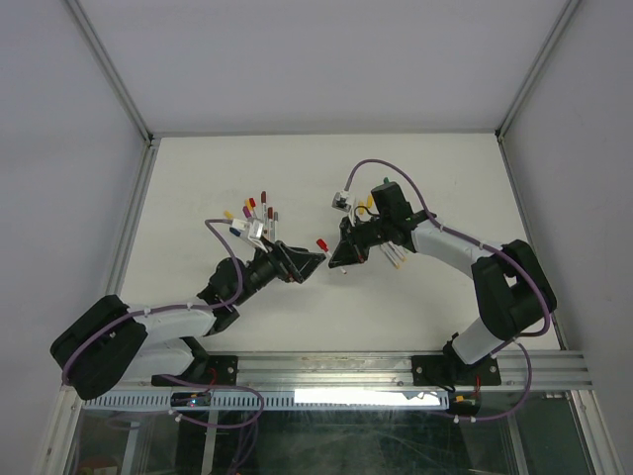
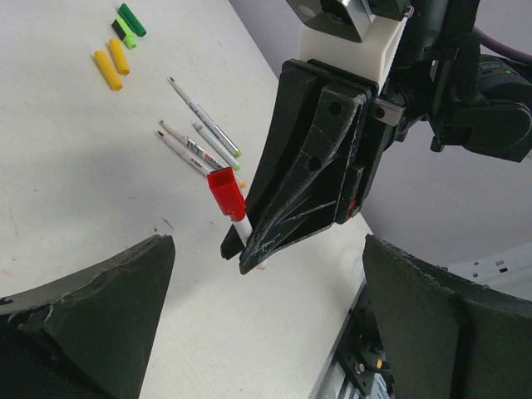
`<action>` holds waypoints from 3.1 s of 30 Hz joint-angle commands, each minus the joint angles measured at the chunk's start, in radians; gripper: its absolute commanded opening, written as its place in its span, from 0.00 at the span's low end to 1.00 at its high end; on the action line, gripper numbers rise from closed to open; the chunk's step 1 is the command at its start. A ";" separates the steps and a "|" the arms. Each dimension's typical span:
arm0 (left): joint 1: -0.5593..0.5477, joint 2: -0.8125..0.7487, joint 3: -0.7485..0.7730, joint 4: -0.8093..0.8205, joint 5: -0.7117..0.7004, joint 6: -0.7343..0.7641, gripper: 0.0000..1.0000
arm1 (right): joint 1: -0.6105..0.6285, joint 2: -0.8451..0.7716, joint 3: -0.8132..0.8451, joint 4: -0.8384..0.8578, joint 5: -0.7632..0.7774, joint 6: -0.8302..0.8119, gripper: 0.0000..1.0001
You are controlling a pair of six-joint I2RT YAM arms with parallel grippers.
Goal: Open the pen caps
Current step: Open the pen cap from the pen, then place the pen at the center of the board.
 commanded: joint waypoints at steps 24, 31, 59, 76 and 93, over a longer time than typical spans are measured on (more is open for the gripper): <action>0.022 0.143 0.080 0.188 0.090 -0.082 0.96 | -0.002 0.003 0.054 -0.003 -0.029 -0.022 0.00; 0.023 0.196 0.108 0.174 0.065 -0.101 0.86 | -0.001 0.004 0.055 -0.003 -0.032 -0.022 0.00; 0.052 0.269 0.238 0.074 -0.167 -0.093 0.00 | 0.000 0.025 0.066 -0.026 -0.009 -0.021 0.00; 0.313 0.130 0.400 -0.102 -0.270 -0.158 0.00 | 0.000 0.058 0.106 -0.160 0.155 -0.052 0.00; 0.252 0.046 0.307 -0.317 -0.135 -0.172 0.00 | -0.033 0.120 0.133 -0.334 0.836 -0.088 0.00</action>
